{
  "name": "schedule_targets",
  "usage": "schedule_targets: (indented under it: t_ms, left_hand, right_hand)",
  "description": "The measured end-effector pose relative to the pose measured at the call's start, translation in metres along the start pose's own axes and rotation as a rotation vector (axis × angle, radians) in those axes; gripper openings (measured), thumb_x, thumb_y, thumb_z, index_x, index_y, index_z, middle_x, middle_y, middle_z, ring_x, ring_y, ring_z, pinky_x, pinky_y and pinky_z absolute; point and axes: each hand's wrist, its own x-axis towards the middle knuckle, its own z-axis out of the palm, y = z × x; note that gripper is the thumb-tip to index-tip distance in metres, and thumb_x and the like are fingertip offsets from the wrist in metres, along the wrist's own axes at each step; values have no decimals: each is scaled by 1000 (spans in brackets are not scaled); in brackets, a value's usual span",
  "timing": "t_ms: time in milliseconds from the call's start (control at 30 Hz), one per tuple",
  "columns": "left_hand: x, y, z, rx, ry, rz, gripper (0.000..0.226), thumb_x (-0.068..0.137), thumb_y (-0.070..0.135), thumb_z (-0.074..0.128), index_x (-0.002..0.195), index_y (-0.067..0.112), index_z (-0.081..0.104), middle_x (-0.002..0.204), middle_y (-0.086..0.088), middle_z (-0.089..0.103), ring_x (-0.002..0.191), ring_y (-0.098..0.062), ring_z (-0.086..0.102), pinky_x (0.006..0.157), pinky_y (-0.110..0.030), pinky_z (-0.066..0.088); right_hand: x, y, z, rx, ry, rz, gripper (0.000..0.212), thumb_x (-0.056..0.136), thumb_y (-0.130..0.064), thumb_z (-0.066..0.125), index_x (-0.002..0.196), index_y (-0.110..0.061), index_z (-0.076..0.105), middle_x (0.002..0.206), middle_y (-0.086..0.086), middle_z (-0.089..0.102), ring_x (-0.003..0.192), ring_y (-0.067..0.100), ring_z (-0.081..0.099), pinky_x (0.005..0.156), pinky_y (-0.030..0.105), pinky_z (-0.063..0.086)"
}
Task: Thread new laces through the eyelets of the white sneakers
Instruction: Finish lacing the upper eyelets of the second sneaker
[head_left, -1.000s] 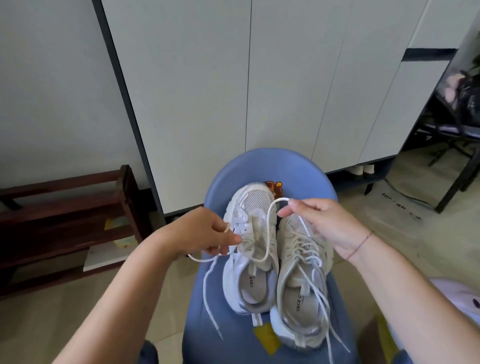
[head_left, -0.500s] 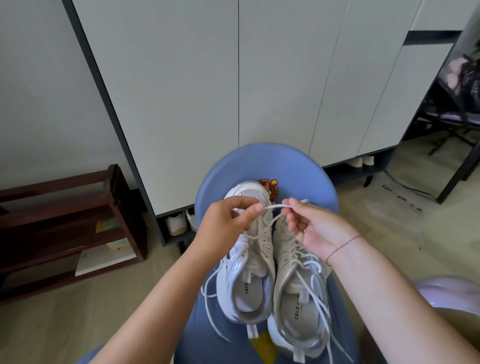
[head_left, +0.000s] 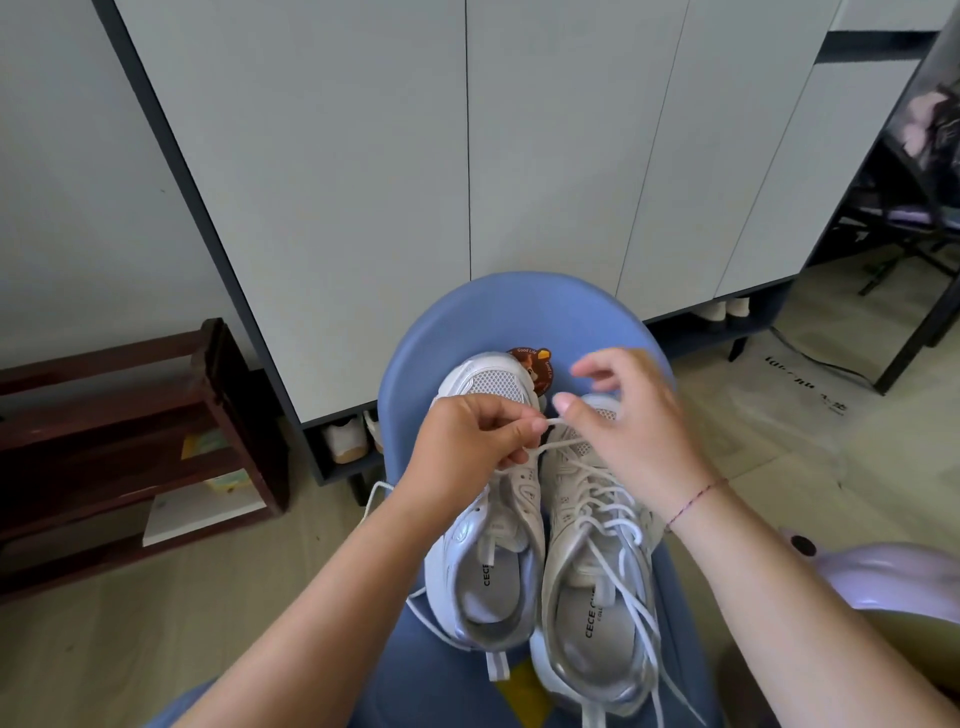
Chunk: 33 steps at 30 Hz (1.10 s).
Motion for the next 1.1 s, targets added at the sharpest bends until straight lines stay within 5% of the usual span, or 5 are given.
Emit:
schedule_targets:
  t_ms: [100, 300, 533, 700, 1100]
  left_hand:
    - [0, 0, -1, -6, 8, 17, 8, 84, 13, 71, 76, 14, 72, 58, 7, 65, 51, -5, 55, 56, -18, 49]
    - [8, -7, -31, 54, 145, -12, 10, 83, 23, 72, 76, 16, 71, 64, 3, 67, 57, -4, 58, 61, -15, 49]
    - [3, -17, -57, 61, 219, -66, 10, 88, 22, 68, 81, 15, 70, 66, 6, 66, 55, 1, 56, 59, -10, 48]
    - [-3, -20, -35, 39, 110, -51, 8, 89, 19, 65, 85, 16, 72, 73, -6, 68, 65, -11, 62, 70, -21, 56]
    - [-6, -15, -18, -80, -27, -295, 23, 94, 26, 59, 92, 7, 70, 95, -10, 73, 55, -17, 61, 59, -27, 53]
  right_hand:
    - [-2, 0, 9, 28, -292, 0, 9, 94, -28, 53, 92, -25, 61, 78, -11, 62, 71, 0, 56, 65, 14, 42]
    - [4, 11, 6, -9, -194, 47, 24, 95, -24, 50, 78, -20, 66, 43, -19, 47, 43, 2, 42, 45, 15, 30]
    - [5, 25, 1, 313, -159, 228, 15, 90, -21, 60, 82, -23, 73, 51, -15, 52, 41, 1, 36, 45, 12, 30]
    - [6, 30, 10, 167, -209, 157, 16, 83, -17, 69, 72, -28, 72, 76, -5, 71, 68, 8, 63, 70, 24, 51]
    - [9, 29, 25, -135, -178, 2, 23, 82, -21, 68, 64, -36, 63, 70, -19, 61, 73, -3, 57, 69, 14, 42]
